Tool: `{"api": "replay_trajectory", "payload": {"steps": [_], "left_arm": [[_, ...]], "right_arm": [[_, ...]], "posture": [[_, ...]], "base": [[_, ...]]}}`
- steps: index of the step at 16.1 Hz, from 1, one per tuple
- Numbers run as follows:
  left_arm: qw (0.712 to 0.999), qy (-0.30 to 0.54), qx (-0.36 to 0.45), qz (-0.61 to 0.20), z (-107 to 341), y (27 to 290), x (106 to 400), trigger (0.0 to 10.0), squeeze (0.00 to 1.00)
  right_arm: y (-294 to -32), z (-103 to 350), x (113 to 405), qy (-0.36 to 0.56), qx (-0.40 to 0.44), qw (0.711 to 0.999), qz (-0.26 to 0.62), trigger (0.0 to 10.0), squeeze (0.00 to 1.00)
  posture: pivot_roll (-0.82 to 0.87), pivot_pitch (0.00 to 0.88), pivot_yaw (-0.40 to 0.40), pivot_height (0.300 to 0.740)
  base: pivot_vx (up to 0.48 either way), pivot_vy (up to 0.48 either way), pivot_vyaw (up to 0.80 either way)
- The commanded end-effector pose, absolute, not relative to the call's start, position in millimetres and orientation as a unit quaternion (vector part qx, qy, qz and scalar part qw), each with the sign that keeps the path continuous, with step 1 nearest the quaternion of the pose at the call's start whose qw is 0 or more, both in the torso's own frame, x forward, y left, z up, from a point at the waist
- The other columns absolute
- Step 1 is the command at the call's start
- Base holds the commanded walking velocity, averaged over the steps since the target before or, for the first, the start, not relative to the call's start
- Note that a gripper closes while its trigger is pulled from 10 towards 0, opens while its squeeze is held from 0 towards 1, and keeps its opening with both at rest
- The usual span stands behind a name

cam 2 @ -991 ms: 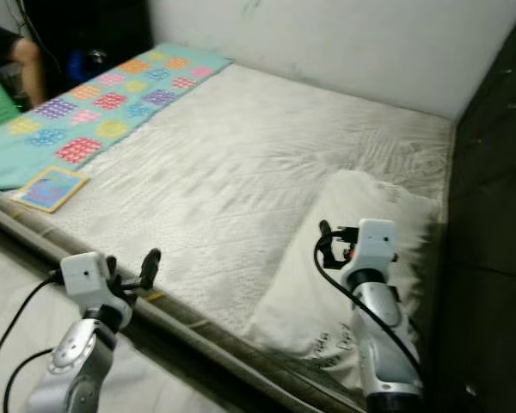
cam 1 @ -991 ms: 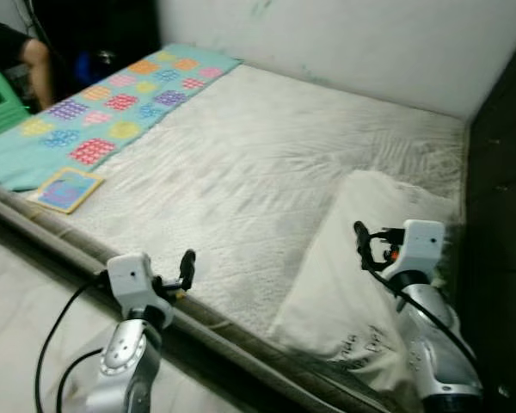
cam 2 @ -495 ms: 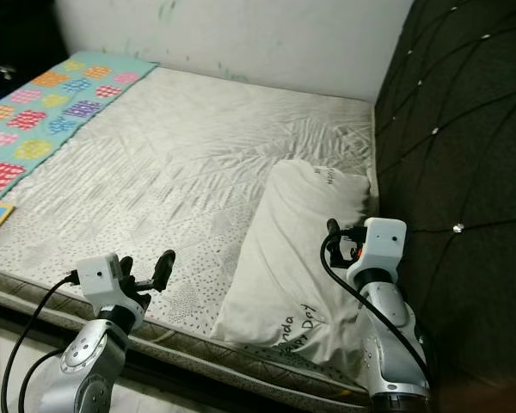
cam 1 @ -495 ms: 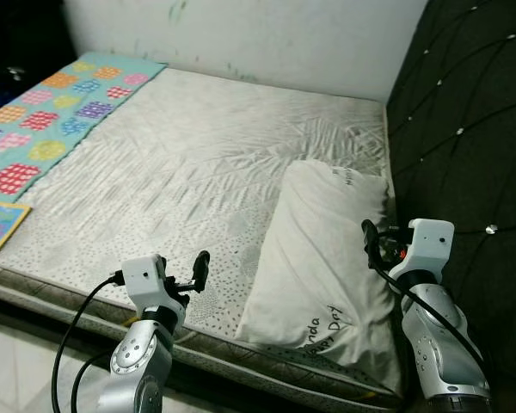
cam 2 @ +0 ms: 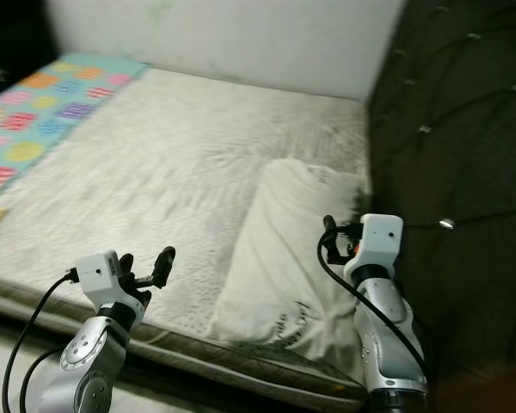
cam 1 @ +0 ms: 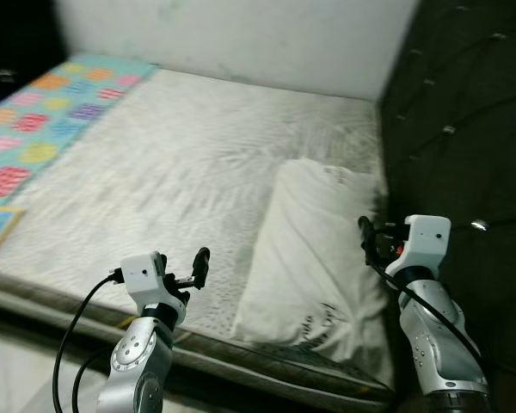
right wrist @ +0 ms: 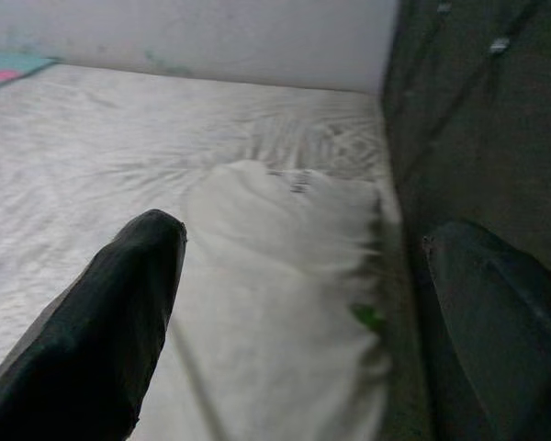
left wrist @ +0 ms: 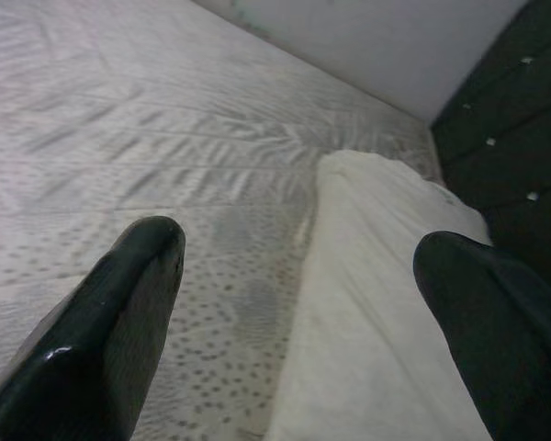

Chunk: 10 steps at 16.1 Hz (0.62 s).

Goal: Clean up the room

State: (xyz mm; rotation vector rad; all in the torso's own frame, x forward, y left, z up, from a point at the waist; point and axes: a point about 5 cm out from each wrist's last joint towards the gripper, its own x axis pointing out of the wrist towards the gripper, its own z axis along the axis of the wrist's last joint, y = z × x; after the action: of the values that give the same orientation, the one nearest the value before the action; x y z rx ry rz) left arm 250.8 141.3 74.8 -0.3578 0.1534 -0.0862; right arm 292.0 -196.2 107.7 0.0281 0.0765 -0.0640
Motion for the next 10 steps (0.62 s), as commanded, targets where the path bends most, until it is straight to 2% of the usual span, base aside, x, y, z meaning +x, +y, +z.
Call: {"api": "replay_trajectory", "payload": {"steps": [1, 8, 10], "left_arm": [[0.979, 0.085, -0.181, -0.039, 70.9, 141.2, 250.1, 10.0, 0.00], [0.979, 0.088, -0.178, -0.039, 69.6, 141.4, 249.6, 10.0, 0.00], [0.979, 0.088, -0.178, -0.039, 69.6, 141.4, 249.6, 10.0, 0.00]], "right_arm": [[-196.5, 106.0, 292.0, 0.045, 0.016, 0.998, -0.034, 10.0, 0.00], [-196.8, 105.2, 291.4, 0.047, 0.015, 0.998, -0.034, 10.0, 0.00], [-197.0, 104.9, 291.5, 0.048, 0.016, 0.998, -0.034, 10.0, 0.00]], "posture": [[-0.05, 0.000, -0.001, 0.740], [-0.06, 0.000, 0.001, 0.740], [-0.06, 0.000, 0.001, 0.740]], "base": [[0.000, 0.000, -0.68], [0.000, 0.000, -0.57], [0.000, 0.255, -0.48]]}}
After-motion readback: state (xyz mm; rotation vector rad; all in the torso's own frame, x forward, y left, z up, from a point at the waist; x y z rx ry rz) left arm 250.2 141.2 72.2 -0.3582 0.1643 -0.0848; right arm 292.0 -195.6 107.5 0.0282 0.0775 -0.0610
